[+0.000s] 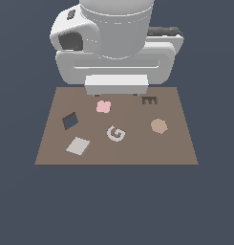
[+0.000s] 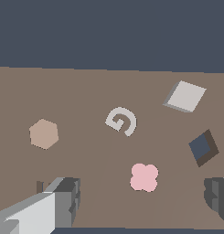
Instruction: Insert a designated object into the corresponding slot on a board.
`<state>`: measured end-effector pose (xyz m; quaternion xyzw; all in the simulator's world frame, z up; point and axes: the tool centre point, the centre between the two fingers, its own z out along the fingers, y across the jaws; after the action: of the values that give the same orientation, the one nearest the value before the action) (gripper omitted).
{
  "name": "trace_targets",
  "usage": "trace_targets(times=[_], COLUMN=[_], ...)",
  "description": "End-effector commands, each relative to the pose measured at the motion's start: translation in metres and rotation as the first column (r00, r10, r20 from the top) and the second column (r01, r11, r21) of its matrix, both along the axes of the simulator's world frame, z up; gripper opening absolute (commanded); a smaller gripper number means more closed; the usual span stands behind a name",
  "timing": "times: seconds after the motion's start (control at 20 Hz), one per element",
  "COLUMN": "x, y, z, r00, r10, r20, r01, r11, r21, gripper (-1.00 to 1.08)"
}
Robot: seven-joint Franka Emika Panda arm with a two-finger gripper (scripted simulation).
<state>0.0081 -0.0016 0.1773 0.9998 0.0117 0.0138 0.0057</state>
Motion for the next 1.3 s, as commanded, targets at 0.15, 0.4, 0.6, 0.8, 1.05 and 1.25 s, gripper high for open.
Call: trace_targets(times=[0.15, 0.4, 0.6, 0.8, 1.05, 1.25], x=[0.0, 0.0, 0.0, 0.001, 0.004, 0.008], y=[-0.001, -0.004, -0.01, -0.018, -0.03, -0.043], z=[-0.001, -0.004, -0.008, -0.015, -0.025, -0.036], r00=[1.0, 0.999, 0.997, 0.99, 0.97, 0.938], r10=[0.005, 0.036, 0.08, 0.142, 0.245, 0.346], r20=[0.0, -0.001, -0.002, -0.003, -0.006, -0.008], r01=[-0.005, -0.036, -0.08, -0.142, -0.245, -0.346], r11=[1.0, 0.999, 0.997, 0.99, 0.97, 0.938], r21=[0.0, 0.0, 0.0, 0.0, 0.0, 0.0], gripper=[1.0, 1.0, 1.0, 1.0, 1.0, 1.0])
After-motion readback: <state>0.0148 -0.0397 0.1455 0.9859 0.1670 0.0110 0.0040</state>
